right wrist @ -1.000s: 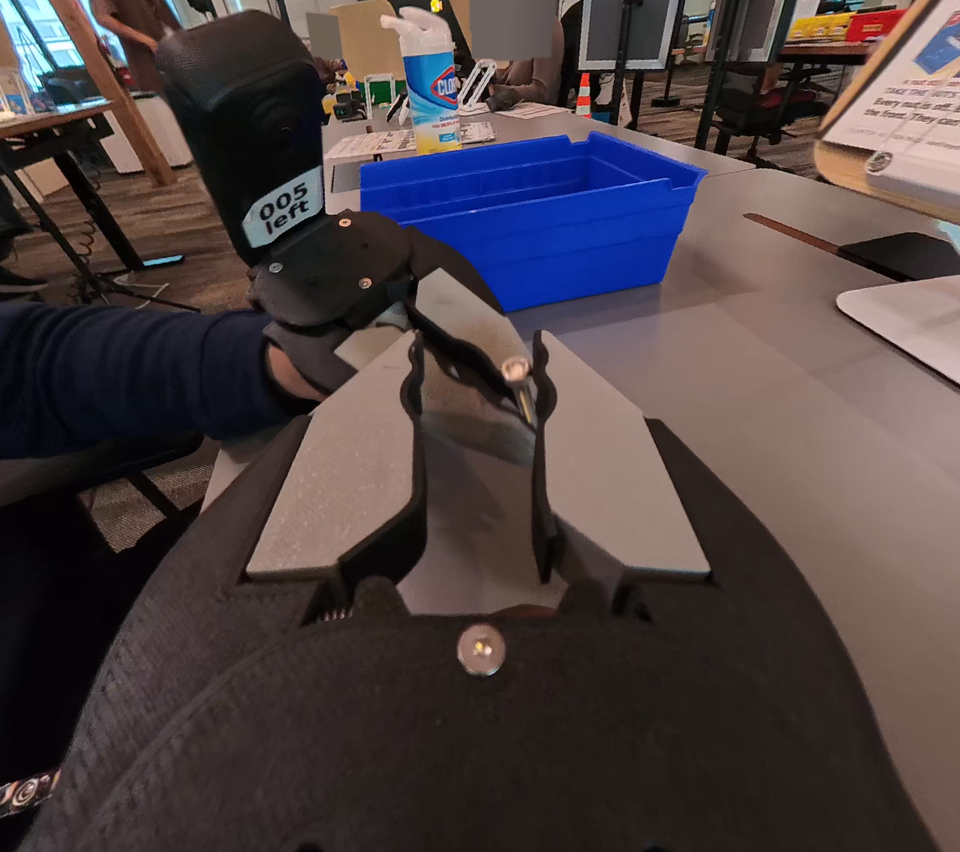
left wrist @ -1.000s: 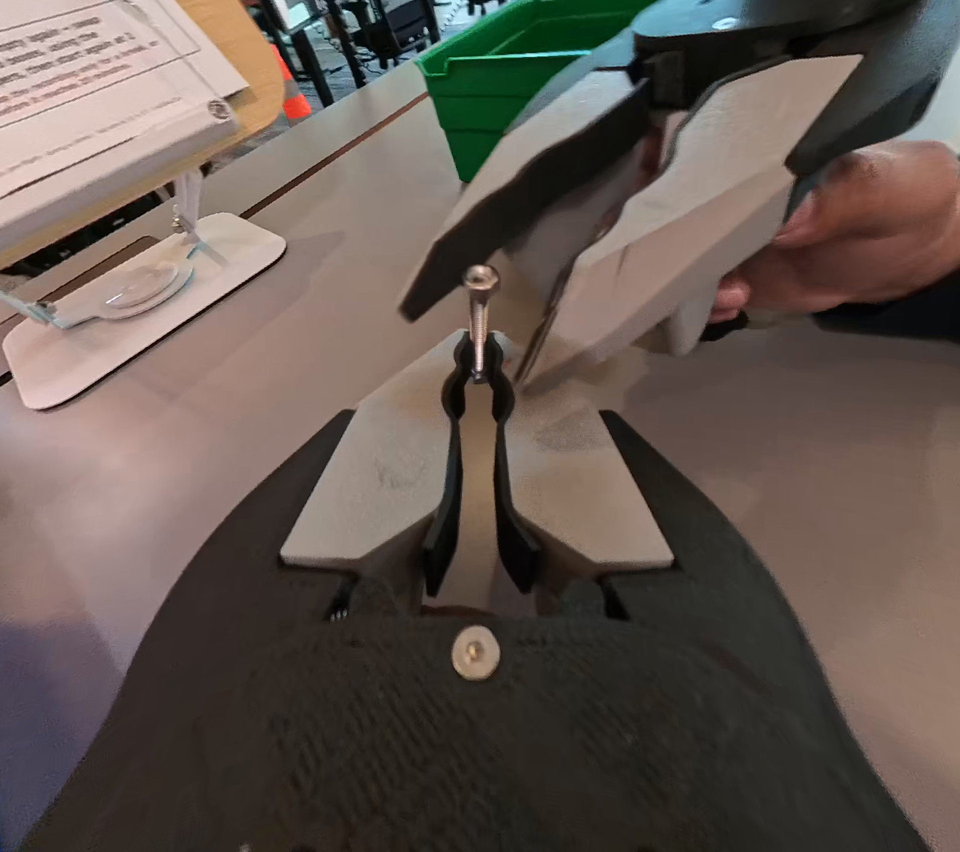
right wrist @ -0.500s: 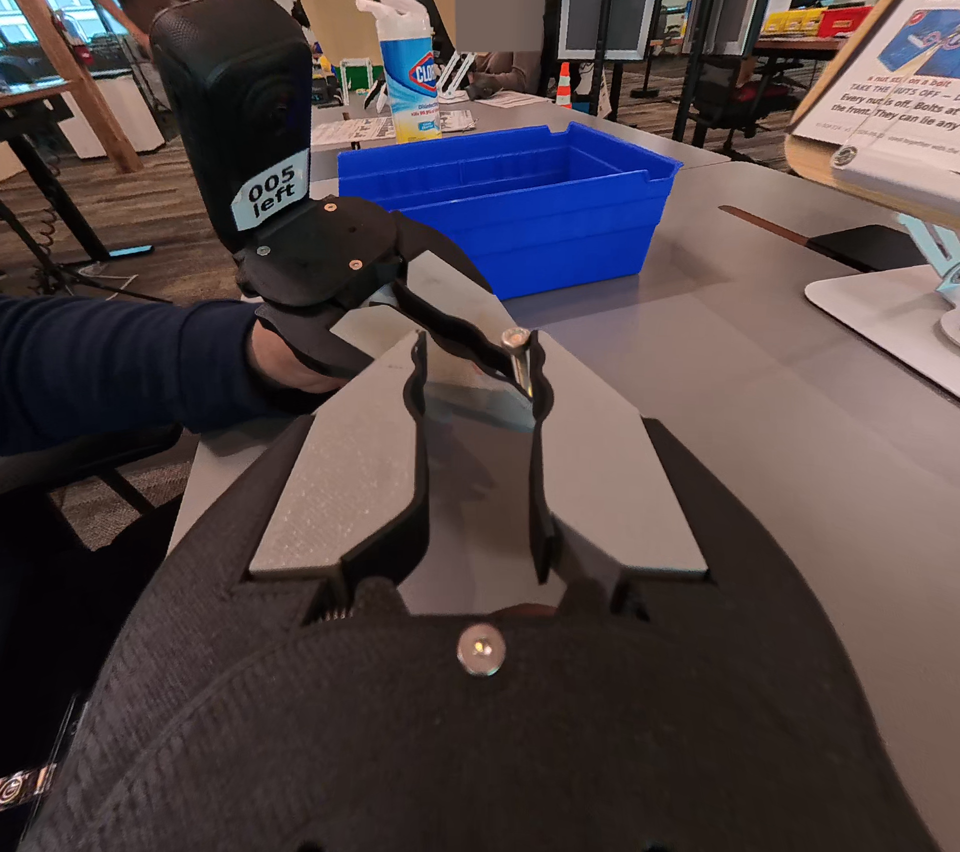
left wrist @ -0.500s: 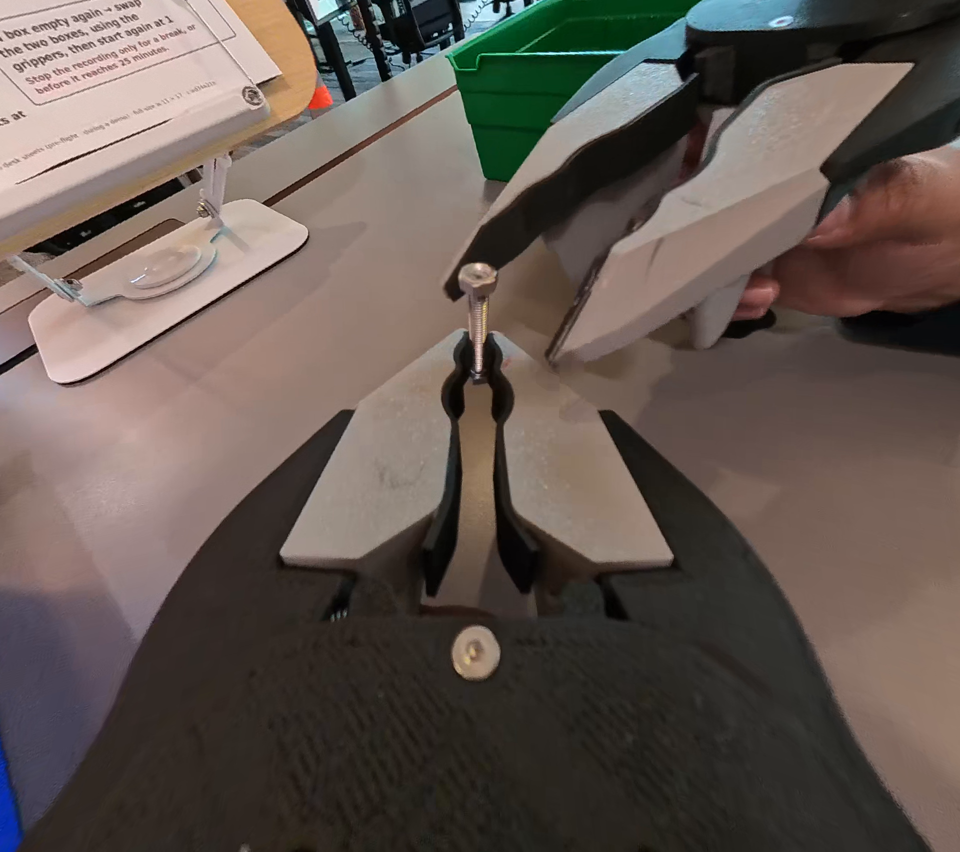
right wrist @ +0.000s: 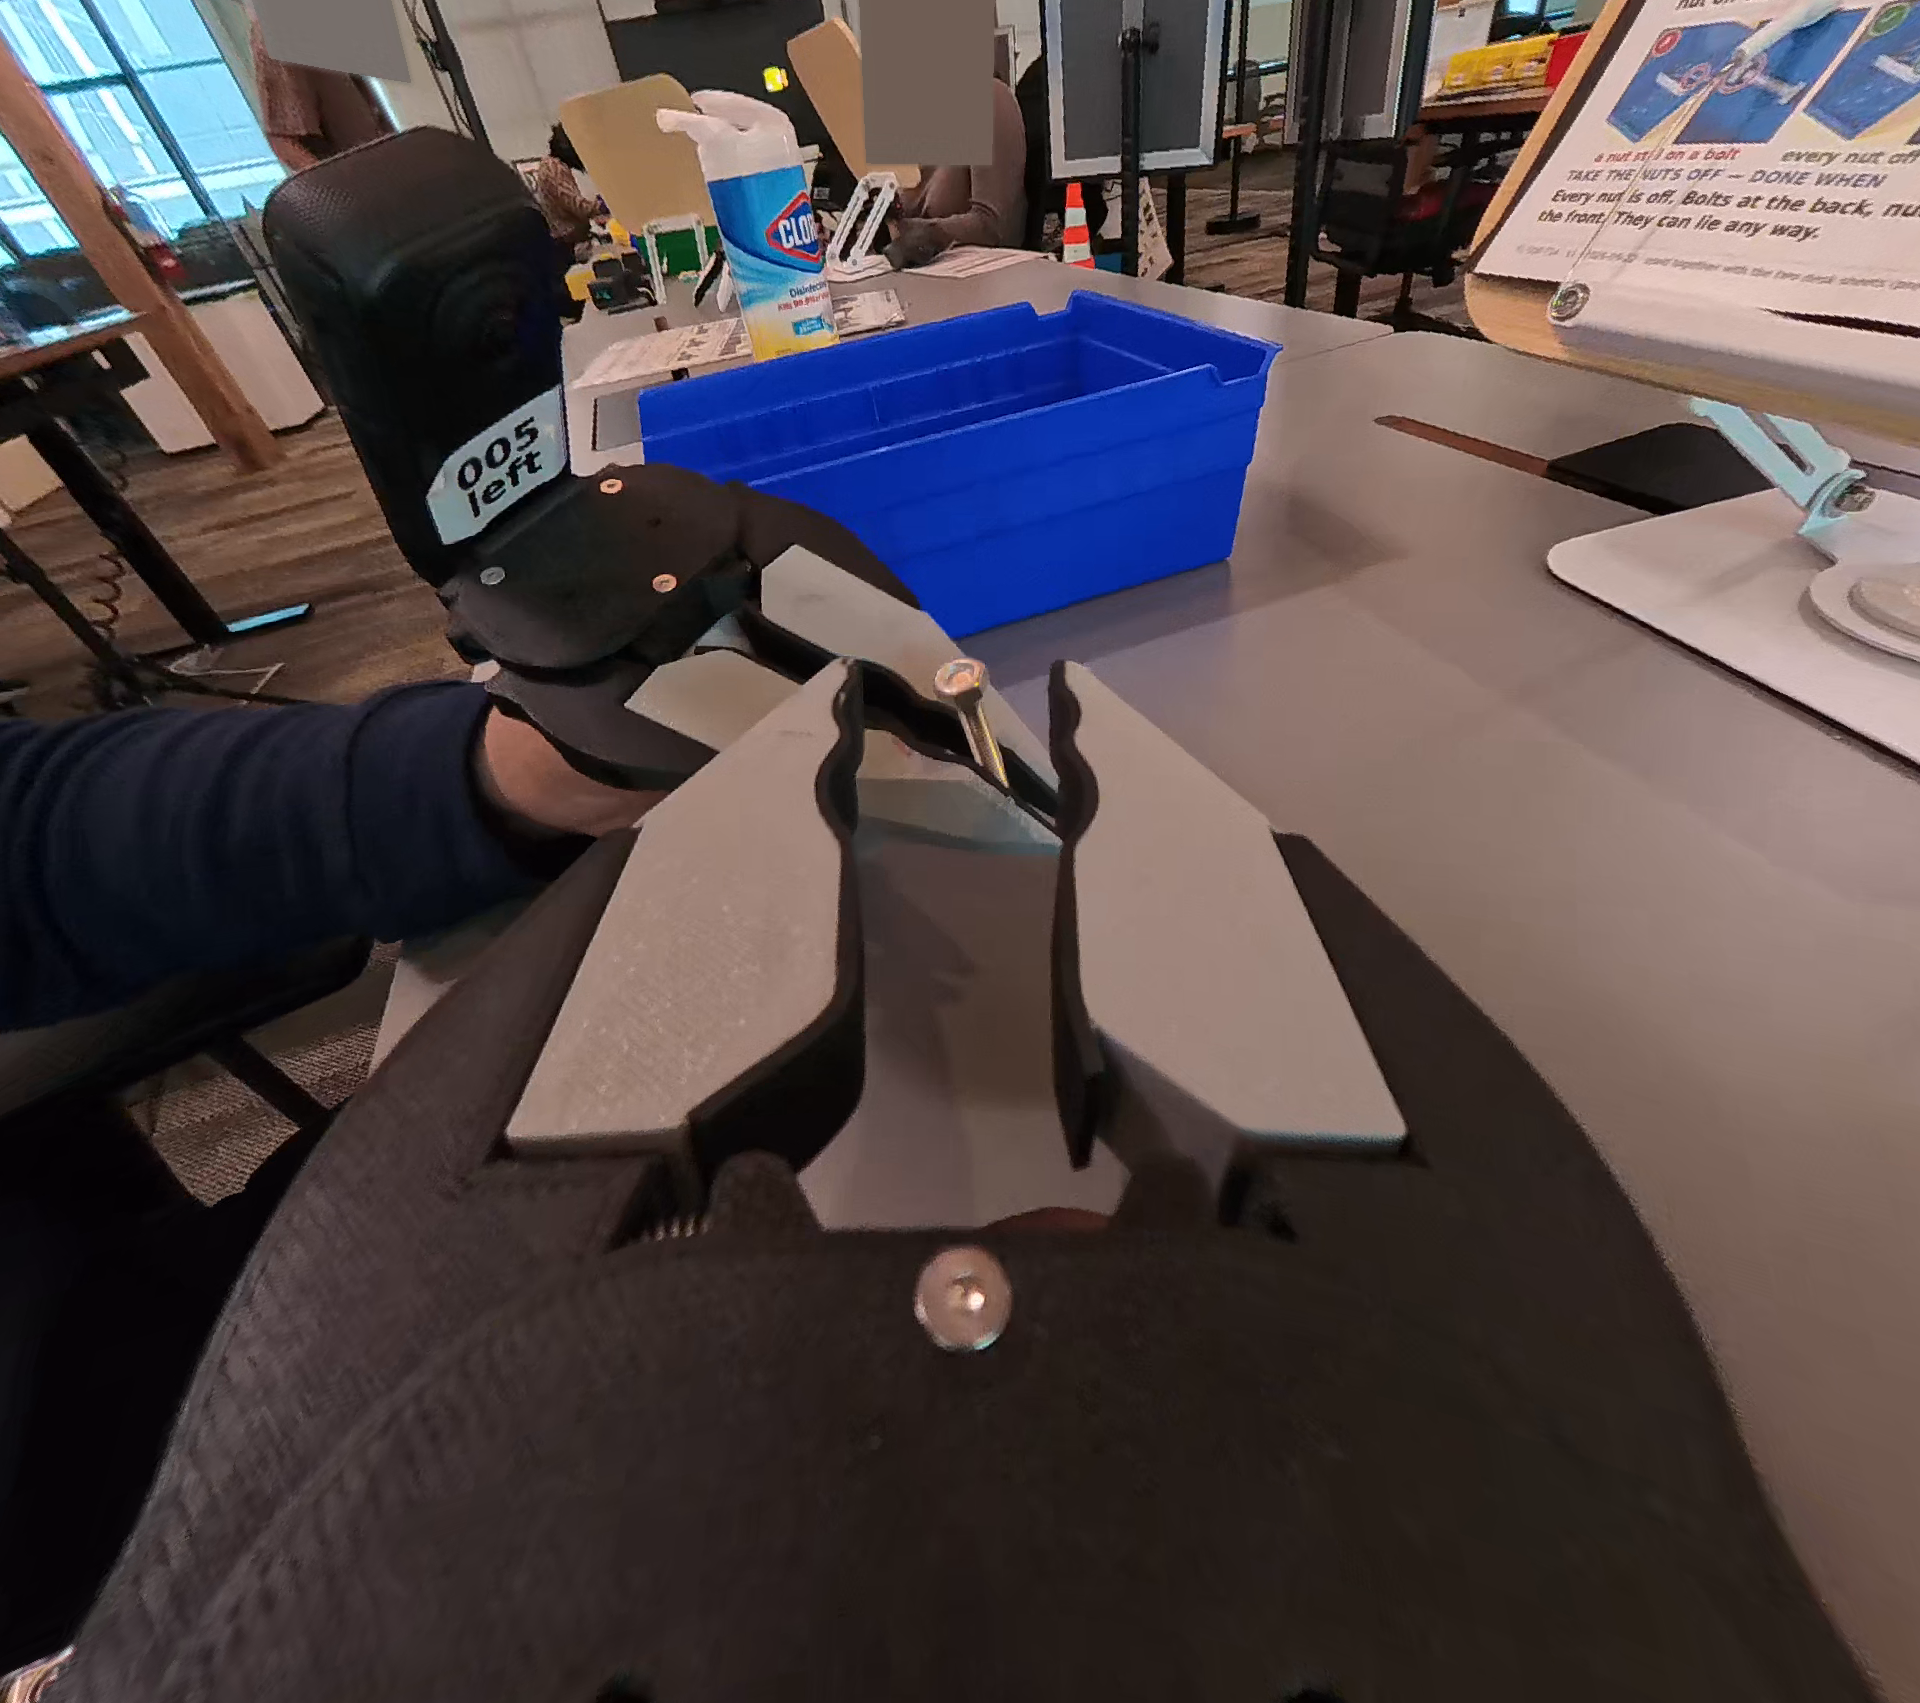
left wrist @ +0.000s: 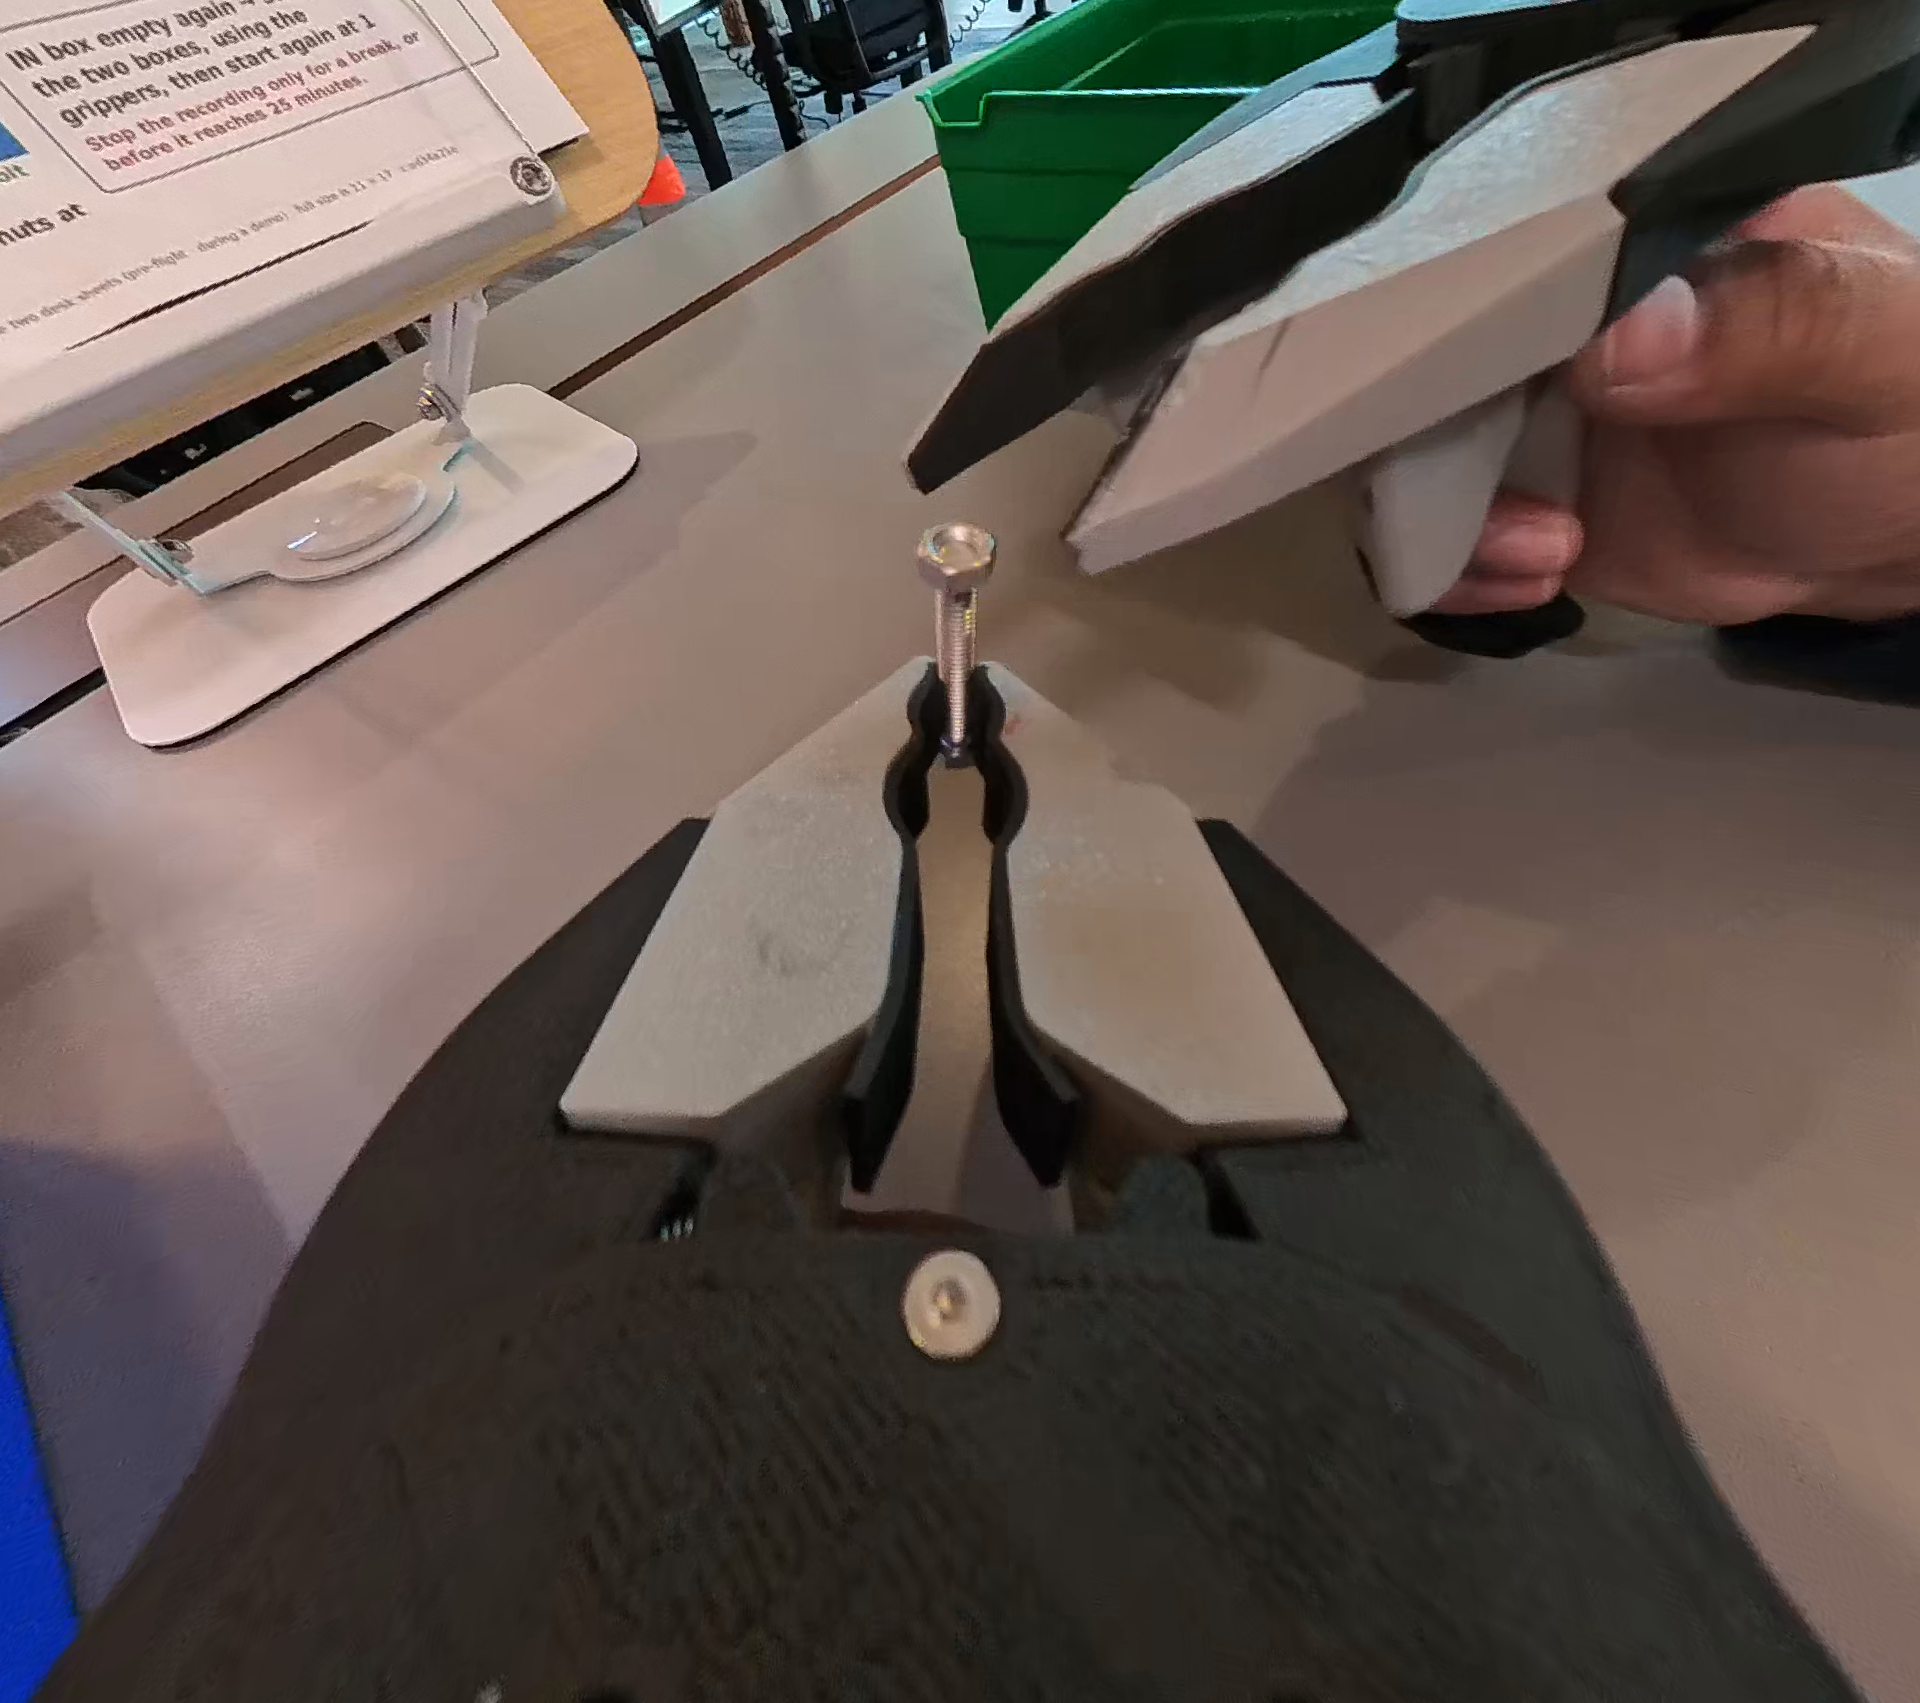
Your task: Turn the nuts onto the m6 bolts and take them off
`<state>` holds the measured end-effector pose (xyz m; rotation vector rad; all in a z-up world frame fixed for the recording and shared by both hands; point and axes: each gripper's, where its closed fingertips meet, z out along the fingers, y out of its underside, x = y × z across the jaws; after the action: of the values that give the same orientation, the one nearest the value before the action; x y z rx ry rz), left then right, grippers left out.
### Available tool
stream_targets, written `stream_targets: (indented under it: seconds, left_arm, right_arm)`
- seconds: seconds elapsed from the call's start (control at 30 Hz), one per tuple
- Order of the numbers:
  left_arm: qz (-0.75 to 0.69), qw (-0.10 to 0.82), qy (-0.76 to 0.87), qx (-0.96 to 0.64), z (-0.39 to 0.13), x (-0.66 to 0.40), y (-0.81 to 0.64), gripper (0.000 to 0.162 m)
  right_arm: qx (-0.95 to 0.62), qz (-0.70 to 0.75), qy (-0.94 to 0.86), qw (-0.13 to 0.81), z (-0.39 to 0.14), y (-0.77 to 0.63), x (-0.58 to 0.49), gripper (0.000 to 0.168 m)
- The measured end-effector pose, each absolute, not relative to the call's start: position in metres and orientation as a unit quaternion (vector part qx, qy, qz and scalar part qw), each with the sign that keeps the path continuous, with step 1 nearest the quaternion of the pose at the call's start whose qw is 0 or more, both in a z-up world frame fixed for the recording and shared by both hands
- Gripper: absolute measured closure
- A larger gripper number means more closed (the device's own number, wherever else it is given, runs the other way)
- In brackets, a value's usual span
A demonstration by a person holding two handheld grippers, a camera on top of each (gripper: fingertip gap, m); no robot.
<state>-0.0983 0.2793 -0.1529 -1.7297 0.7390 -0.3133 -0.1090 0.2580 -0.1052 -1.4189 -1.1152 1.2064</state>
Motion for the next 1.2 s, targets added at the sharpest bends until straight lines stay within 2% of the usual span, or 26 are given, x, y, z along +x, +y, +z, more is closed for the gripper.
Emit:
stream_targets:
  seconds: [0.2,0.27,0.8,0.9,1.2]
  left_arm:
    - [-0.125,0.577,0.325,-0.739,-0.155,-0.097,0.279,0.16]
    - [-0.125,0.575,0.328,-0.739,-0.156,-0.096,0.278,0.16]
    - [-0.146,0.577,0.32,-0.737,-0.156,-0.093,0.277,0.154]
    - [-0.156,0.587,0.319,-0.727,-0.151,-0.092,0.276,0.159]
    - [-0.184,0.586,0.315,-0.723,-0.144,-0.091,0.272,0.159]
  right_arm:
    - [-0.579,0.46,-0.488,0.464,-0.115,0.252,-0.116,0.15]
    - [-0.589,0.44,-0.486,0.472,-0.117,0.258,-0.115,0.161]
    - [-0.615,0.435,-0.47,0.459,-0.121,0.266,-0.109,0.162]
    - [-0.614,0.445,-0.466,0.456,-0.12,0.266,-0.108,0.162]
    - [-0.607,0.479,-0.45,0.447,-0.113,0.264,-0.107,0.162]
